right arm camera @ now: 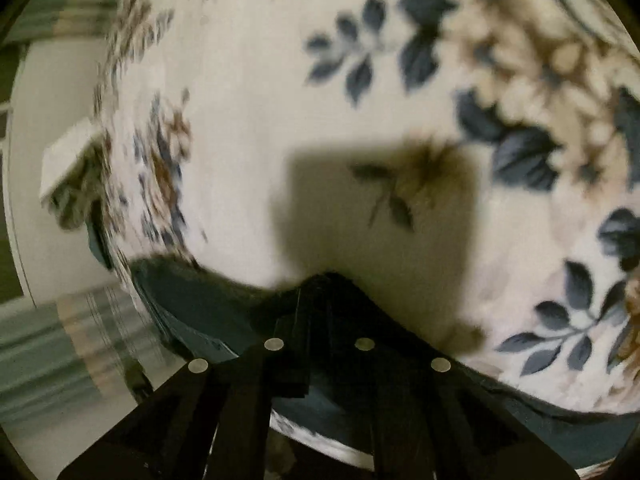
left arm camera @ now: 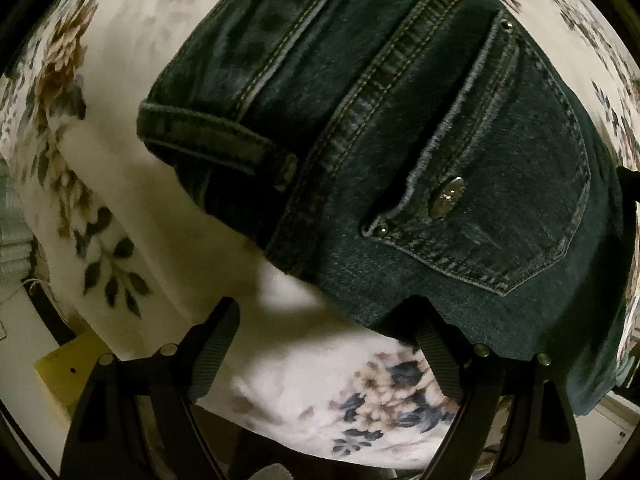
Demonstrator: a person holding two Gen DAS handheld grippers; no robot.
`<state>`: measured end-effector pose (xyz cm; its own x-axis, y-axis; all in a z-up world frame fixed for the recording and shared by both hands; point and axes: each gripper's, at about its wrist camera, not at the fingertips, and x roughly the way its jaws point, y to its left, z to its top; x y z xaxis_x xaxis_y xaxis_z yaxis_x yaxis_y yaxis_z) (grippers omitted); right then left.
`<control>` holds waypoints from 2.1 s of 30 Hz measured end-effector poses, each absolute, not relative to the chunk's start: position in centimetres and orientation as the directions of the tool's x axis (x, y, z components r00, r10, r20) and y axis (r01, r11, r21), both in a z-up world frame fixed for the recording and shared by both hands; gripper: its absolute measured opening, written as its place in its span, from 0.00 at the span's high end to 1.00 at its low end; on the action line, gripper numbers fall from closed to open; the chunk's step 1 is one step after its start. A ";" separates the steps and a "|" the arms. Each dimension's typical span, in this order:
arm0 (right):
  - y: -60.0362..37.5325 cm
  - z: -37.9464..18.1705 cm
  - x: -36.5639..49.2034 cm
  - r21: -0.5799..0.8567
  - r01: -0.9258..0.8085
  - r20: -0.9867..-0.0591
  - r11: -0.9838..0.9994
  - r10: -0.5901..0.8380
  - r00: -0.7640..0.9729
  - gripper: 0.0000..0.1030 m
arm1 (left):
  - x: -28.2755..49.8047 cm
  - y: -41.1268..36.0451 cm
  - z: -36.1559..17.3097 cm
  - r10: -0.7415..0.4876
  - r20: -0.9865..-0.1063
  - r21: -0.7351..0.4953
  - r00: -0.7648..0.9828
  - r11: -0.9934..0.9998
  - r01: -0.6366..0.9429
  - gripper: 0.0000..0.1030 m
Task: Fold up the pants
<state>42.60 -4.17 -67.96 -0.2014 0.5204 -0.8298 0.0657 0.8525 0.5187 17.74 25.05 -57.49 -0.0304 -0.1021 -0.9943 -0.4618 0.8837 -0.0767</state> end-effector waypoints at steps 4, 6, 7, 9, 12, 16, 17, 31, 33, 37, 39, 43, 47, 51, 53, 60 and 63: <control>-6.4 -68.7 43.2 0.530 0.154 -0.812 0.834 0.552 -0.193 0.98 | 17.5 25.6 -56.7 -0.106 -0.994 -0.079 -0.029 0.874 -0.480 0.15; -6.4 -68.1 43.4 0.530 0.127 -0.816 0.838 0.545 -0.195 0.98 | 17.0 26.3 -55.5 -0.114 -0.993 -0.096 -0.007 0.864 -0.494 0.15; -6.3 -67.6 43.4 0.513 0.100 -0.831 0.852 0.523 -0.192 0.96 | 16.7 26.5 -55.0 -0.112 -0.994 -0.098 0.001 0.861 -0.500 0.15; -6.0 -66.2 43.6 0.469 0.058 -0.868 0.881 0.472 -0.155 0.87 | 16.1 27.4 -54.0 -0.108 -0.994 -0.102 0.018 0.851 -0.515 0.15; -6.4 -64.1 42.9 0.504 0.083 -0.857 0.860 0.510 -0.079 0.68 | 15.4 28.9 -53.0 -0.090 -0.995 -0.097 0.040 0.835 -0.542 0.15; -3.6 -66.3 40.8 0.620 0.063 -0.739 0.782 0.609 -0.287 0.68 | 15.2 30.5 -53.2 -0.077 -0.996 -0.087 0.042 0.817 -0.569 0.15; -3.1 -66.9 40.6 0.595 0.037 -0.762 0.803 0.578 -0.293 0.69 | 15.3 30.7 -53.3 -0.079 -0.996 -0.088 0.042 0.813 -0.575 0.15; -18.2 -63.5 25.6 0.505 0.448 -0.840 0.738 0.539 0.058 0.50 | 17.9 35.0 -56.5 -0.166 -0.973 -0.229 0.159 0.667 -0.709 0.45; -19.8 -64.9 21.3 0.446 0.560 -0.853 0.698 0.520 0.032 0.50 | 18.4 34.3 -56.1 -0.167 -0.968 -0.251 0.189 0.692 -0.677 0.66; -22.3 -69.7 15.2 0.392 0.755 -0.822 0.526 0.569 0.031 0.50 | 18.9 33.5 -54.6 -0.099 -0.975 -0.207 0.200 0.739 -0.641 0.86; -22.9 -71.4 14.0 0.420 0.792 -0.801 0.444 0.592 0.092 0.51 | 18.6 33.0 -54.0 -0.084 -0.976 -0.194 0.202 0.758 -0.623 0.87; -23.3 -71.8 13.4 0.426 0.810 -0.828 0.403 0.534 0.169 0.93 | 18.8 33.0 -53.3 -0.077 -0.979 -0.178 0.190 0.778 -0.602 0.88; -22.8 -71.2 12.4 0.381 0.803 -0.856 0.458 0.504 0.119 0.97 | 19.5 33.0 -55.3 -0.091 -0.986 -0.157 0.139 0.783 -0.601 0.86; -22.4 -71.7 12.9 0.372 0.786 -0.848 0.493 0.525 0.072 0.96 | 20.6 33.5 -55.9 -0.104 -0.988 -0.152 0.114 0.782 -0.604 0.83; -22.3 -71.3 14.4 0.363 0.750 -0.841 0.553 0.541 0.009 0.89 | 20.5 33.7 -54.7 -0.112 -0.987 -0.161 0.118 0.777 -0.609 0.82; -17.9 -62.7 21.5 0.511 0.433 -0.814 0.743 0.580 -0.035 0.43 | 20.3 31.0 -49.6 -0.031 -0.990 -0.108 0.140 0.808 -0.580 0.45; -14.7 -60.4 26.8 0.549 0.259 -0.821 0.795 0.571 -0.012 0.43 | 20.8 28.5 -49.6 -0.028 -0.986 -0.110 0.162 0.845 -0.523 0.34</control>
